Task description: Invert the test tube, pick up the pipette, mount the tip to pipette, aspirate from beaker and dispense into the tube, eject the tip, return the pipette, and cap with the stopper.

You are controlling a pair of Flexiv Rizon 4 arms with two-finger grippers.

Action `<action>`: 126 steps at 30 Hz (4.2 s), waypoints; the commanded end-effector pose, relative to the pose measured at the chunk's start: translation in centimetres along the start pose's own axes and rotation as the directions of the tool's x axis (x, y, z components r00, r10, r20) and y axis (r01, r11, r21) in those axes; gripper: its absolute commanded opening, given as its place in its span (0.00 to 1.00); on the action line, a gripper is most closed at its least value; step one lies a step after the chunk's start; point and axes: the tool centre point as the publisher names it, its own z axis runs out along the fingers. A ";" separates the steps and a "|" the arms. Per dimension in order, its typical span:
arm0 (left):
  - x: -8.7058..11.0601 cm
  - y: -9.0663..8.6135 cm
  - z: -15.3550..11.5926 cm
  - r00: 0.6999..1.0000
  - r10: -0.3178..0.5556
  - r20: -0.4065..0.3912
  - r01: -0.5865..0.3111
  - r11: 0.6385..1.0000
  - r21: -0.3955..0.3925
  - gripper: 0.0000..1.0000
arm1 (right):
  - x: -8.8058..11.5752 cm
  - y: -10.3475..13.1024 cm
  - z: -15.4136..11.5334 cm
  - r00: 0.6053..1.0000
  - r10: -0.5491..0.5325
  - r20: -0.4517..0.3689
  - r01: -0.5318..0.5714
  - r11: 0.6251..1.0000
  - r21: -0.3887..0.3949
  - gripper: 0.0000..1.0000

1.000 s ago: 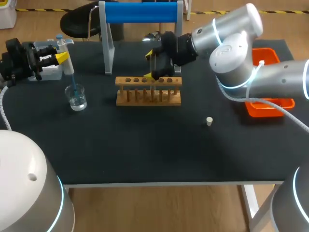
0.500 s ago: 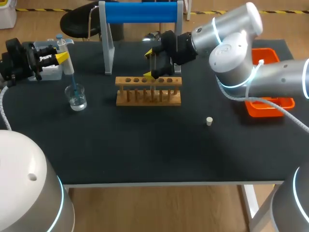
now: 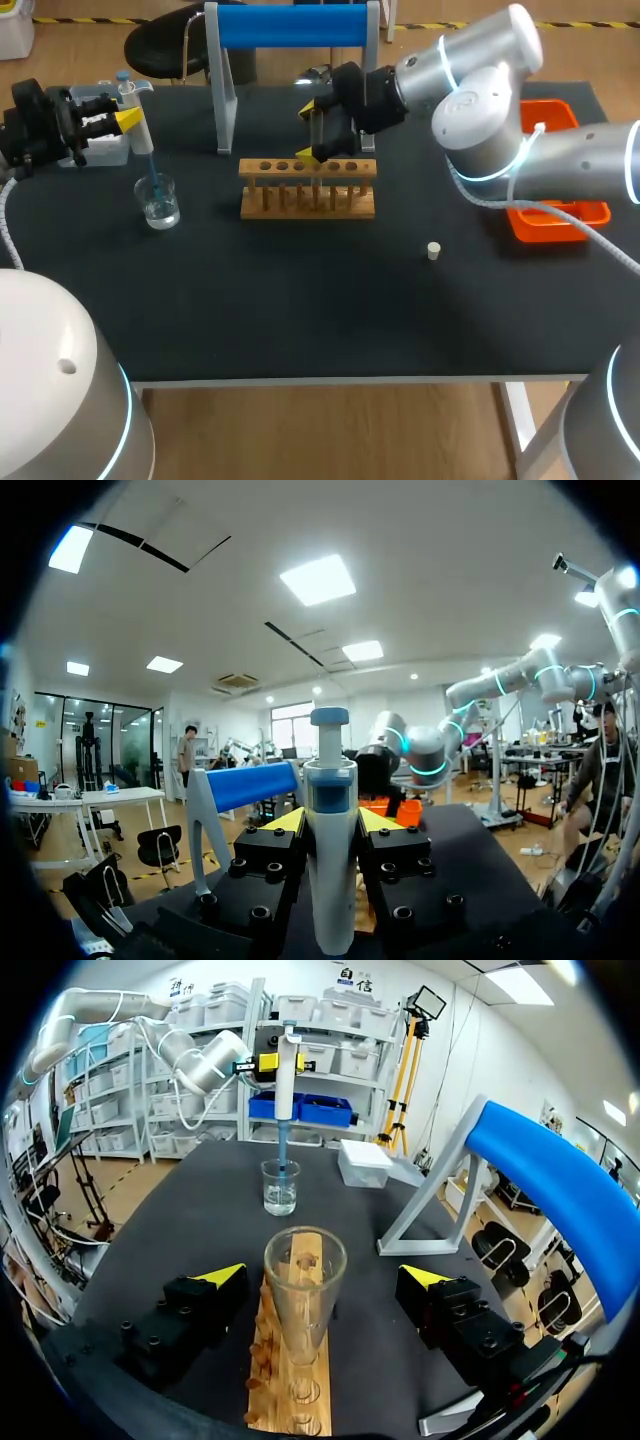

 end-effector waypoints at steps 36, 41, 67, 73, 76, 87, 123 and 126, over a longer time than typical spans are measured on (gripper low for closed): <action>0.4 -1.2 0.0 1.000 0.019 -0.004 -0.019 0.999 -0.028 0.00 | -0.1 0.2 0.1 1.000 0.000 -0.003 0.000 1.000 0.007 1.00; 0.6 -2.4 0.3 0.999 0.035 -0.010 -0.035 0.998 -0.046 0.00 | -0.1 0.2 0.1 1.000 0.000 -0.003 0.000 1.000 0.007 1.00; 3.0 -11.6 6.3 0.994 0.103 -0.042 -0.107 0.990 -0.088 0.00 | -0.1 0.2 0.1 1.000 0.000 -0.003 0.000 1.000 0.007 1.00; 3.5 -13.8 12.7 0.987 0.083 -0.138 -0.090 0.995 -0.043 0.00 | -0.1 0.2 0.1 1.000 0.000 -0.003 0.000 1.000 0.007 1.00; 4.0 -14.6 15.7 0.972 0.089 -0.217 -0.099 0.995 -0.034 0.00 | -0.1 0.2 0.1 1.000 0.000 -0.003 0.000 1.000 0.007 1.00; 4.0 -14.6 15.7 0.972 0.089 -0.217 -0.099 0.995 -0.034 0.00 | -0.1 0.2 0.1 1.000 0.000 -0.003 0.000 1.000 0.007 1.00; 4.3 -17.3 23.3 0.963 -0.023 -0.268 0.028 1.000 0.015 0.00 | -0.1 0.2 0.1 1.000 0.000 -0.003 0.000 1.000 0.007 1.00; 4.4 -17.5 24.0 0.961 -0.026 -0.275 0.032 0.999 0.017 0.00 | -0.1 0.2 0.1 1.000 0.000 -0.003 0.000 1.000 0.007 1.00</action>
